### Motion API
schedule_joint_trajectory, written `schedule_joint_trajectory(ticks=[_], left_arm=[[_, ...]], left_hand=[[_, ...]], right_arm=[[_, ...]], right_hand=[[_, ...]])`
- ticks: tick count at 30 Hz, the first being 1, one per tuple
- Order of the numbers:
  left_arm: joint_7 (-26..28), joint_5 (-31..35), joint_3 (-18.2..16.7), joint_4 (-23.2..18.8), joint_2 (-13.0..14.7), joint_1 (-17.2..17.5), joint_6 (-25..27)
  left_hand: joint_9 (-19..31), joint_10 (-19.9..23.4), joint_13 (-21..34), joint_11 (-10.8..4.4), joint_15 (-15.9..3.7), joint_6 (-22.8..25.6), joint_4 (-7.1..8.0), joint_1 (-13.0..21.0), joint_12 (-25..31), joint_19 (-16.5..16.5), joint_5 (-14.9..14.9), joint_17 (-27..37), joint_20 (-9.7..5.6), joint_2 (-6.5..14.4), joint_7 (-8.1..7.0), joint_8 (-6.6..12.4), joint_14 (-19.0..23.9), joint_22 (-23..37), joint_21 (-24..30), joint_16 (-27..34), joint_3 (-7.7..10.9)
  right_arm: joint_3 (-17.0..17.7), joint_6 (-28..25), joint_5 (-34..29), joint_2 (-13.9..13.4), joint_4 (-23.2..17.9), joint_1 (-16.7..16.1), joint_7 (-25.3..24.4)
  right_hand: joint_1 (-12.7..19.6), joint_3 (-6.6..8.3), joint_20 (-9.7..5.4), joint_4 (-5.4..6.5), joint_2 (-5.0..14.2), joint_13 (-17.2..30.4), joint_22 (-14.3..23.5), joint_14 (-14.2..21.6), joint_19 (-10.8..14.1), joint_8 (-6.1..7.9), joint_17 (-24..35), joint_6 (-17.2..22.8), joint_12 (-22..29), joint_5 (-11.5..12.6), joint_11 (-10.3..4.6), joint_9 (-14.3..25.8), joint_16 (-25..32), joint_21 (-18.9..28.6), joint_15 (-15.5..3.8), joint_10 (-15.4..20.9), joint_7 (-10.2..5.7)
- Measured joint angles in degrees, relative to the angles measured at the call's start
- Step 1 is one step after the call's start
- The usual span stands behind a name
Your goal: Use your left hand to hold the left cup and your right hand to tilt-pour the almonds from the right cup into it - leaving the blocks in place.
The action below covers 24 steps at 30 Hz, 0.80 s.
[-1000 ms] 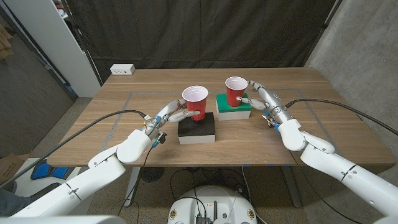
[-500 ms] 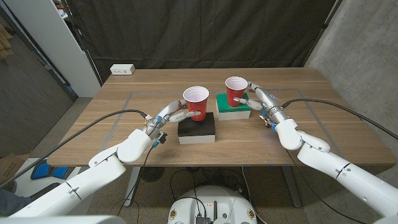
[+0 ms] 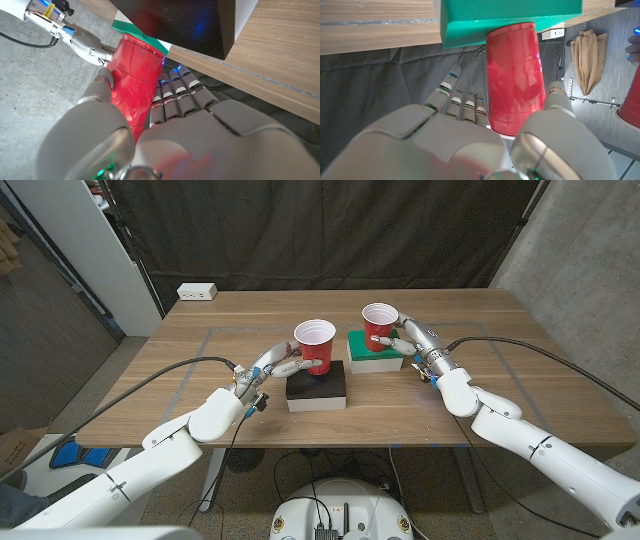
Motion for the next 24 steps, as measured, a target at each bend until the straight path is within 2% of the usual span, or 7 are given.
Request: schedule_joint_trajectory(ticks=[8, 14, 19, 24], left_arm=[[0.0, 0.06, 0.23, -0.17, 0.02, -0.31, 0.72], [0.01, 0.19, 0.48, -0.2, 0.0, -0.53, 1.0], [0.07, 0.23, 0.7, -0.2, -0.09, -0.71, 1.21], [0.14, 0.23, 0.94, -0.09, -0.3, -0.92, 1.31]], left_hand=[[-0.01, 0.0, 0.0, 0.0, 0.0, 0.16, 0.16, 0.0, 0.0, 0.0, 0.0, 0.0, 0.0, 0.0, -0.16, -0.01, 0.0, 0.0, 0.0, 0.0, -0.16], [-0.01, 0.0, 0.0, 0.0, 0.0, 0.27, 0.16, 0.0, 0.0, 0.0, 0.0, 0.0, 0.0, 0.0, -0.04, -0.01, 0.0, 0.0, 0.0, 0.0, -0.16], [-0.02, 0.0, 0.0, 0.01, -0.1, 0.47, 0.16, 0.0, -0.23, -0.01, 0.0, 0.0, 0.0, 0.0, 0.14, -0.01, 0.52, 0.0, 0.0, 0.0, -0.16], [-0.02, 0.0, 0.0, 0.01, -0.1, 0.47, 0.16, 0.01, -0.23, -0.01, 0.0, 0.14, 0.0, 0.01, 0.14, -0.02, 0.52, -0.01, -0.46, 0.0, -0.16]], right_arm=[[-0.49, 1.5, 0.06, 0.67, 1.61, 0.92, -0.31], [-0.76, 2.68, 0.16, 1.16, 2.61, 1.51, -0.68], [-0.92, 4.09, 0.28, 1.8, 3.79, 2.05, -1.48], [-0.97, 5.8, 0.41, 2.63, 5.2, 2.46, -2.77]], right_hand=[[0.21, 0.0, 0.0, 0.0, -0.21, 0.0, 0.14, 1.33, 1.23, 0.0, 0.0, 1.18, 0.45, 0.0, -0.26, 0.0, 0.44, 0.56, -0.15, 1.36, 0.09], [0.21, 0.0, -0.23, 0.0, -0.21, -0.01, 0.14, 2.69, 2.32, 0.68, 0.0, 2.72, 0.68, 0.0, -0.6, 0.0, 1.06, 0.79, -0.65, 2.65, -0.06], [1.19, 0.0, -0.75, 0.0, -0.26, -0.01, 0.14, 5.89, 5.27, 1.83, 0.01, 6.18, 1.73, 0.33, -1.35, 0.0, 2.24, 1.46, -1.71, 5.91, -0.74], [3.31, 0.3, -1.34, -0.3, 0.2, -0.01, 0.14, 11.49, 10.12, 3.59, 0.07, 12.1, 3.01, 0.33, -2.44, 0.29, 4.46, 2.58, -3.05, 11.57, -1.97]])
